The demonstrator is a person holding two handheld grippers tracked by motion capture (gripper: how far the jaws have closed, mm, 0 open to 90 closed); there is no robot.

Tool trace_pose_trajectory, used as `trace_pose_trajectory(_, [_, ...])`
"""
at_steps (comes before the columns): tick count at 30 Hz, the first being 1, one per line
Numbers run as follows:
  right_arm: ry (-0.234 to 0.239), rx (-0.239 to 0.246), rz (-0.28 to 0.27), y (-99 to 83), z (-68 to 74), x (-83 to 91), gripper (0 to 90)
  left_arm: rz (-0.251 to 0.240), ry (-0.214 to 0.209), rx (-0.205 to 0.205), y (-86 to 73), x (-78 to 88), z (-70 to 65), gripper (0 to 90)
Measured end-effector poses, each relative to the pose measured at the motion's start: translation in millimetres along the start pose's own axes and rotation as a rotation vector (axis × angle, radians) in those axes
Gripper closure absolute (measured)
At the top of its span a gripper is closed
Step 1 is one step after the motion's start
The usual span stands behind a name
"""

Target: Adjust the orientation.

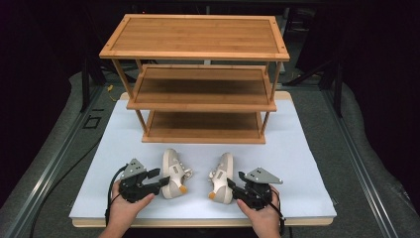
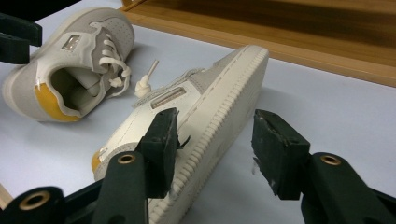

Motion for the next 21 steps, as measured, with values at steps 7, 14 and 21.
trace_pose_trajectory(7, [-0.052, -0.016, 0.013, -4.9, -4.6, 7.4, 52.9, -0.002, -0.004, 0.034, -0.7, 6.6, 7.8, 47.8])
trace_pose_trajectory(14, [-0.023, -0.066, 0.031, -10.9, -15.0, 11.2, 51.7, -0.001, 0.004, 0.035, -1.4, 10.2, 11.0, 48.5])
trace_pose_trajectory(21, [-0.034, -0.127, 0.068, -21.4, -24.7, 16.3, 53.3, 0.003, 0.003, 0.079, -3.6, 16.7, 22.1, 48.6])
Point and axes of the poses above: each handheld gripper's, and its own axes: x roughly backward along the jaws, y roughly out of its top, z roughly to its left, the point moved 5 cm from there along -x, roughly forward along the jaws, and after that the axes turned 15 degrees about x, right-handed, at the moved point
